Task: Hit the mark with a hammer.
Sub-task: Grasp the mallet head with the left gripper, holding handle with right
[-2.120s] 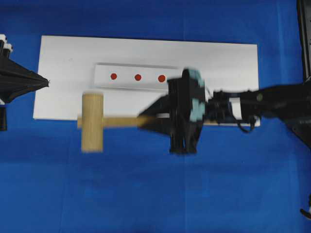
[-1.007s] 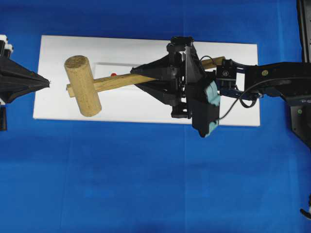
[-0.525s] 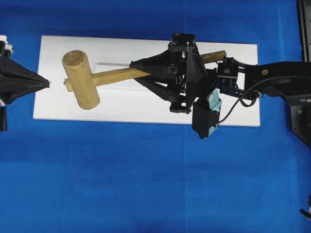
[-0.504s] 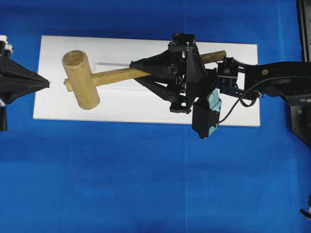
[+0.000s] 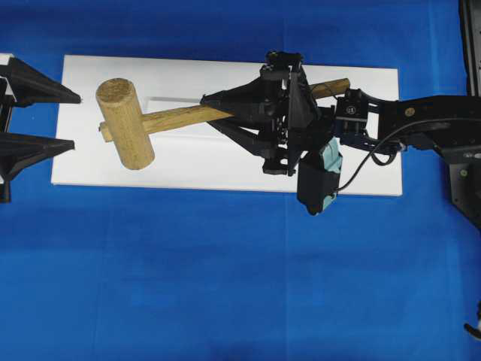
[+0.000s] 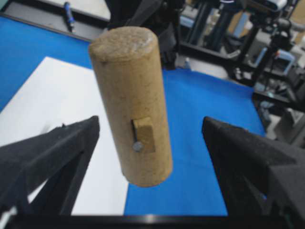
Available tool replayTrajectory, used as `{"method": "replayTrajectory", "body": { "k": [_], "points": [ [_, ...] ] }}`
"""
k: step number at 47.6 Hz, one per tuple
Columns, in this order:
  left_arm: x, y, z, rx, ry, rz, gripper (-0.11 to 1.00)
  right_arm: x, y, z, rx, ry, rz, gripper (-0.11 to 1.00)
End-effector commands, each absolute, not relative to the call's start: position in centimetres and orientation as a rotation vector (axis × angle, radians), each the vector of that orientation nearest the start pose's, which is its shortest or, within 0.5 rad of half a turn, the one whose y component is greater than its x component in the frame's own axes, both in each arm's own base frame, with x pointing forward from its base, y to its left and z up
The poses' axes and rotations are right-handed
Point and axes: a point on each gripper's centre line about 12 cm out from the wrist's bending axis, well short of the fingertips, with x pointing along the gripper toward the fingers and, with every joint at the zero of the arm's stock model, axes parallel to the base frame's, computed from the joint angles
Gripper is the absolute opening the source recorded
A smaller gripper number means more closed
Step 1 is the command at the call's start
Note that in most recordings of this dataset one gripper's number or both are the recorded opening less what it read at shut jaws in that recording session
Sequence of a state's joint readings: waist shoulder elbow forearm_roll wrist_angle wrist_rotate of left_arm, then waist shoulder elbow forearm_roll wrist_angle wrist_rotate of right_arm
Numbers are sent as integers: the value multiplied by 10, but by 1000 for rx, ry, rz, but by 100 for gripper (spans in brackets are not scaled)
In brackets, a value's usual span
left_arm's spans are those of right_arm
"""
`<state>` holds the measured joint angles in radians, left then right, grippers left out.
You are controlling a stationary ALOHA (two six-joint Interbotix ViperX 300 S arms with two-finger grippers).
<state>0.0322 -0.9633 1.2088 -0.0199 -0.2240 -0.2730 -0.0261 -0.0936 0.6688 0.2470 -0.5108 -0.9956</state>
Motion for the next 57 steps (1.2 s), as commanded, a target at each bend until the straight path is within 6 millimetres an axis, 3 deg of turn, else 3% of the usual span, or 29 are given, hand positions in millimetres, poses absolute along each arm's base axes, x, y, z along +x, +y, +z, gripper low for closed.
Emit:
{"method": "replayTrajectory", "body": {
  "k": [1, 30, 40, 57],
  "points": [
    [200, 10, 276, -296, -2, 54, 92, 397, -24, 280, -777, 72, -134, 10],
    [255, 24, 282, -326, -54, 91, 93, 398, -24, 277, -789, 94, -118, 10],
    [272, 25, 276, -344, -12, 98, 92, 397, -27, 277, -788, 100, -124, 10],
    [282, 25, 261, -406, 110, 118, 88, 397, -30, 280, -786, 87, -141, 10]
  ]
}}
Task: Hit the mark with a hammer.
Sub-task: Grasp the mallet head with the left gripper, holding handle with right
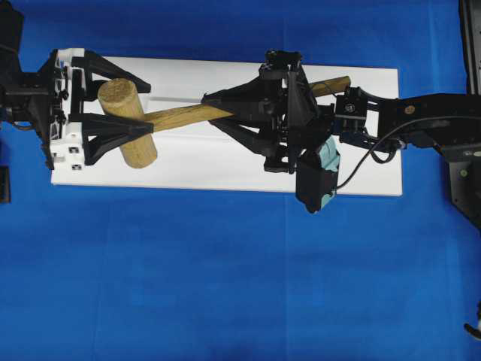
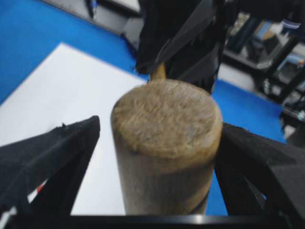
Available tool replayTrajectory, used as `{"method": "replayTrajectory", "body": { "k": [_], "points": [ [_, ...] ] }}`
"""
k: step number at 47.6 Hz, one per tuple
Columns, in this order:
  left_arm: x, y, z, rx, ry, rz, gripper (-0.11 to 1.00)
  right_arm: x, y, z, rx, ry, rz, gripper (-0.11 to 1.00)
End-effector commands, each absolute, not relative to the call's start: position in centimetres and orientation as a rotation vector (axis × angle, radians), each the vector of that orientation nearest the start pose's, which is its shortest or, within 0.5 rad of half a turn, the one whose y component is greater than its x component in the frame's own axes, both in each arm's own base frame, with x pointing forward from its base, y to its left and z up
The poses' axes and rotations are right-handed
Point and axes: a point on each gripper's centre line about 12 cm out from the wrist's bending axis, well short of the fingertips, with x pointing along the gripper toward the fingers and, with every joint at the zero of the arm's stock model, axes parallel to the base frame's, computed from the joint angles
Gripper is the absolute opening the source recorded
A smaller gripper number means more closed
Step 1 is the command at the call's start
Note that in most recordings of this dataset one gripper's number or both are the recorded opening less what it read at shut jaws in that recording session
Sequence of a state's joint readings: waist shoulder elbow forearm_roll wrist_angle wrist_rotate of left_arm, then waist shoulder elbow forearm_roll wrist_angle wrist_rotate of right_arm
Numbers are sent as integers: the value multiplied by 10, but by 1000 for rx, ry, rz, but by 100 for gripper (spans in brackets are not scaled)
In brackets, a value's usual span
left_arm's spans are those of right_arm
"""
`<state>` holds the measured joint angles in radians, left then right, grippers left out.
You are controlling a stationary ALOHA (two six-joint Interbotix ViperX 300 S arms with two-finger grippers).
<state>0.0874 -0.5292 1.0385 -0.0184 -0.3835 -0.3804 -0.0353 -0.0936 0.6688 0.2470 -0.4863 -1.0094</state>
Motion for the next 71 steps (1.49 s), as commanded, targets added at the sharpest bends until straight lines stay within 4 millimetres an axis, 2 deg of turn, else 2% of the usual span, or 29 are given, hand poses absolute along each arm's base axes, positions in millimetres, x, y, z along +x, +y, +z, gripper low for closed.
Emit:
{"method": "replayTrajectory", "body": {
  "k": [1, 3, 9, 35, 39, 49, 53, 63, 71],
  "points": [
    [282, 25, 261, -407, 118, 120, 85, 397, -30, 280, -786, 87, -141, 10],
    [283, 25, 259, -406, 130, 122, 78, 398, -30, 280, -782, 87, -141, 10],
    [282, 25, 259, -399, 129, 119, 44, 397, -31, 279, -777, 94, -142, 10],
    [280, 25, 262, -393, 106, 116, 45, 397, -31, 268, -726, 175, -109, 11],
    [280, 25, 262, -392, 107, 114, 45, 397, -30, 266, -722, 188, -101, 23],
    [280, 24, 262, -388, 107, 114, 45, 394, -33, 266, -624, 209, -127, 83],
    [279, 25, 263, -382, 104, 114, 45, 391, -33, 267, -595, 222, -123, 97],
    [279, 24, 260, -318, 123, 110, 45, 385, -29, 272, -525, 248, -99, 95],
    [278, 16, 254, -132, 182, 71, 45, 385, -27, 271, -442, 277, -86, 95]
  ]
}}
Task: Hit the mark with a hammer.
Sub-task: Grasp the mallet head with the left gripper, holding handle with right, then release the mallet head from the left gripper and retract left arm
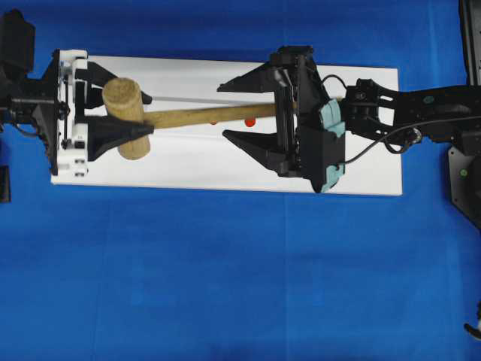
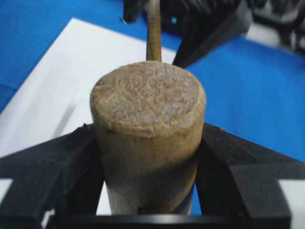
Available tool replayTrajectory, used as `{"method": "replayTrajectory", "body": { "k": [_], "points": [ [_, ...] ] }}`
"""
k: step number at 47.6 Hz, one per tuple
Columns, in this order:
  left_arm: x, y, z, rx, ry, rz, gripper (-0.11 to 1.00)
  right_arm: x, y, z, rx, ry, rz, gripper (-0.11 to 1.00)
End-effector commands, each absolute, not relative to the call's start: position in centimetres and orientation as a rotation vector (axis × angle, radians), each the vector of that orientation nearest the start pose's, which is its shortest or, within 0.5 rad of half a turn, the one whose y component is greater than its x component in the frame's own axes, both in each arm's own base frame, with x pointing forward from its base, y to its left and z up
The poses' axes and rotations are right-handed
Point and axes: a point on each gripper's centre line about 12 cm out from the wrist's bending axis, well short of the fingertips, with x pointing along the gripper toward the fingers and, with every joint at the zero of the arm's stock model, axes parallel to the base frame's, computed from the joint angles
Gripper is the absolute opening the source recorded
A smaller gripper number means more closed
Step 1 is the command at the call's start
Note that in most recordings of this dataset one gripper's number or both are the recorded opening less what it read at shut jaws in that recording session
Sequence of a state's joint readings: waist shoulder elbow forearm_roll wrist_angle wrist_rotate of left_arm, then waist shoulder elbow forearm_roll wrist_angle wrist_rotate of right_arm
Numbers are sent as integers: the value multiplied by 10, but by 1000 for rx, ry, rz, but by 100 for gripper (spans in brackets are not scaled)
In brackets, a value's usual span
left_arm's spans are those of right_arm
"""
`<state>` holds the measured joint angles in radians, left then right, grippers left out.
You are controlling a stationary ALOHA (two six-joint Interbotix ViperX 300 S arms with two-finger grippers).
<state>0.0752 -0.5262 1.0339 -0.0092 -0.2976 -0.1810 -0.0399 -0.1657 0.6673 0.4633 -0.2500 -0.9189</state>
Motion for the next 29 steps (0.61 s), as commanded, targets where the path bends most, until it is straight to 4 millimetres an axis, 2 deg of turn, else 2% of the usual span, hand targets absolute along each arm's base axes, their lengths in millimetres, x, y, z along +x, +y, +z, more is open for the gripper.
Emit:
{"method": "replayTrajectory", "body": {
  "k": [1, 10, 22, 29],
  "points": [
    [278, 16, 254, -101, 183, 65, 45, 385, -27, 271, -430, 282, -84, 95],
    [279, 10, 254, 93, 187, 28, 45, 384, -25, 267, -332, 312, -78, 95],
    [279, 10, 254, 120, 188, 26, 45, 385, -23, 263, -220, 334, -78, 95],
    [279, 10, 255, 120, 186, 26, 45, 387, -22, 252, -160, 369, -75, 93]
  ]
}}
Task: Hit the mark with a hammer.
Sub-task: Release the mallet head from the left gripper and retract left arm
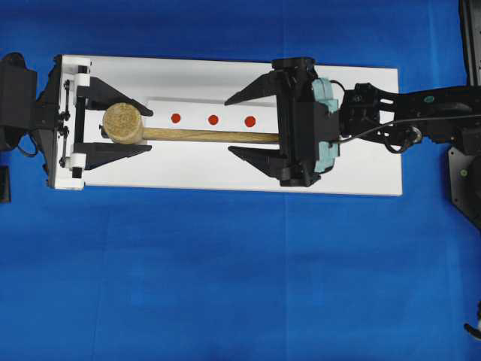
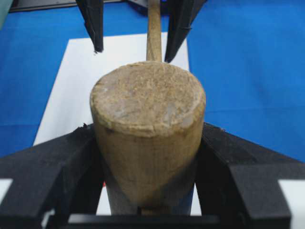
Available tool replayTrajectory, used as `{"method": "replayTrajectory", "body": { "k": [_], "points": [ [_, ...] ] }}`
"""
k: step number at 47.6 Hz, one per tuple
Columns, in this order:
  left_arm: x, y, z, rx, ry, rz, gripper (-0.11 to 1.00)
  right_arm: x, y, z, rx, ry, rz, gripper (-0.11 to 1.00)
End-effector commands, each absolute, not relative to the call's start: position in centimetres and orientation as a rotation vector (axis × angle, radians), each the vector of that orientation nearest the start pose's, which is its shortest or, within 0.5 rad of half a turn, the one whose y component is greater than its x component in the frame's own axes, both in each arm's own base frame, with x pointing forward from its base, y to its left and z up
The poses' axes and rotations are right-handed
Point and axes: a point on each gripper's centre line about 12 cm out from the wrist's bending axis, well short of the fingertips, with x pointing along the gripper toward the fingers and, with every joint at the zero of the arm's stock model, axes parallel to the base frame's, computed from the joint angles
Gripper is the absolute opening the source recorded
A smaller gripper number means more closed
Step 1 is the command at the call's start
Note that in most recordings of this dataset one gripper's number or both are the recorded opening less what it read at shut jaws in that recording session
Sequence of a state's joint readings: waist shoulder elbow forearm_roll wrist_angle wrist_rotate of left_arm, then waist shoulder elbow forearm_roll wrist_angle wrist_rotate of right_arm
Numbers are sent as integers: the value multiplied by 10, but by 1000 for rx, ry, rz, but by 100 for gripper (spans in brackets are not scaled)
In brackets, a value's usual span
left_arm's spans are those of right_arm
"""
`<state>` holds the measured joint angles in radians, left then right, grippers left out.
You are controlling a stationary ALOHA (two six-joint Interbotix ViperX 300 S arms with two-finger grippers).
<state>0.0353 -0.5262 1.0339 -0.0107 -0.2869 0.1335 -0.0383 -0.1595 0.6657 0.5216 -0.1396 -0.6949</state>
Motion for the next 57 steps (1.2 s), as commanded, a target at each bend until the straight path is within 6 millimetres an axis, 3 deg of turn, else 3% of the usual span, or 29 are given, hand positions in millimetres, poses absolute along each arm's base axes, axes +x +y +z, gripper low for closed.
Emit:
{"method": "replayTrajectory", "body": {
  "k": [1, 9, 18, 23, 57],
  "points": [
    [279, 10, 255, 120, 186, 26, 45, 388, -22, 251, -152, 372, -77, 92],
    [278, 10, 254, 120, 189, 26, 45, 393, -23, 244, -116, 389, -82, 79],
    [278, 10, 254, 118, 191, 26, 45, 393, -23, 244, -122, 389, -81, 25],
    [278, 10, 253, 117, 192, 26, 45, 393, -22, 244, -122, 390, -80, 4],
    [277, 11, 255, 107, 185, 32, 46, 394, -23, 244, -111, 387, -83, 2]
  ]
}}
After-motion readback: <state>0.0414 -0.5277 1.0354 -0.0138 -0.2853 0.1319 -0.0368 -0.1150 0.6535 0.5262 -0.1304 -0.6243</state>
